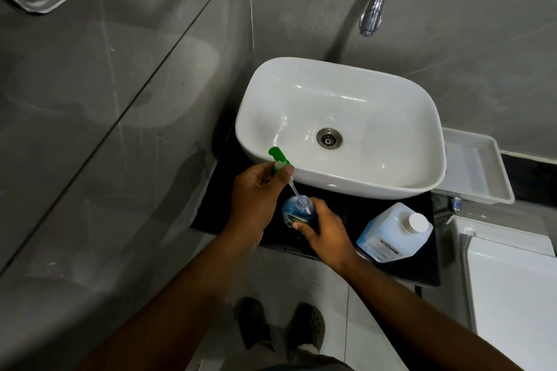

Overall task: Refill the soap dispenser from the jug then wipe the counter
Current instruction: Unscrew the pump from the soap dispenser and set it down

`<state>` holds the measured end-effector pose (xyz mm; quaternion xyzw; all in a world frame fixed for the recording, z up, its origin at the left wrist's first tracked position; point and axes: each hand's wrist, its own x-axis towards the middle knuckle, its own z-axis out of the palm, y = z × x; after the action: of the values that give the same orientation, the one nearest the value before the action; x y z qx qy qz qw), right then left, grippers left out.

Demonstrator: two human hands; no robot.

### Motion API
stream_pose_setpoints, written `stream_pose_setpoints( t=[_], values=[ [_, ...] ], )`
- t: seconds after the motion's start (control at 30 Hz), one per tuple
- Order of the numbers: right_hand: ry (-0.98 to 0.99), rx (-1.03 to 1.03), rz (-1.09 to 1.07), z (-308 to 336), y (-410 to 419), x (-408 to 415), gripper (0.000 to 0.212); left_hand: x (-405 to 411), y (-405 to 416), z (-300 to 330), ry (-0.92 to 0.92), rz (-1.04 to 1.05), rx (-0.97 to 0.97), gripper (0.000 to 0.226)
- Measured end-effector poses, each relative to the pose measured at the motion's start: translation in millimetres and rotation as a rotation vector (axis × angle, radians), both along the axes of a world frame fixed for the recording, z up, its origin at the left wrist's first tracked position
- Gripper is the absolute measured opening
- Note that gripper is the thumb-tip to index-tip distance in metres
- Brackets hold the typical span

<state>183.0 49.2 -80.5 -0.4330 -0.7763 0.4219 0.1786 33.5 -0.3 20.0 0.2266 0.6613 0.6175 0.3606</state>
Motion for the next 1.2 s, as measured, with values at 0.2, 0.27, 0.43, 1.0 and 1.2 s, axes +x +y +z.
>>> stream_pose_setpoints(
  t=[0.2, 0.27, 0.43, 1.0, 1.2],
  values=[
    [0.011, -0.010, 0.003, 1.7, 0.7, 1.1, 0.052, -32.2, 5.7, 13.3, 0.083, 0.186, -0.034, 0.017],
    [0.017, -0.016, 0.006, 2.2, 0.4, 1.4, 0.051, -46.4, 5.1, 12.8, 0.121, 0.221, -0.060, 0.022],
    [0.021, -0.016, -0.009, 2.3, 0.3, 1.0, 0.054, -71.0, -4.5, -22.2, -0.011, 0.264, -0.249, 0.029],
    [0.000, -0.104, -0.197, -2.5, -12.6, 17.3, 0.056, -83.6, 1.8, -114.6, -0.353, 0.334, -0.437, 0.031],
    [0.145, -0.281, -0.424, -1.9, -34.2, 19.0, 0.046, -68.7, -15.6, -111.7, -0.180, 0.275, -0.500, 0.046]
  ],
)
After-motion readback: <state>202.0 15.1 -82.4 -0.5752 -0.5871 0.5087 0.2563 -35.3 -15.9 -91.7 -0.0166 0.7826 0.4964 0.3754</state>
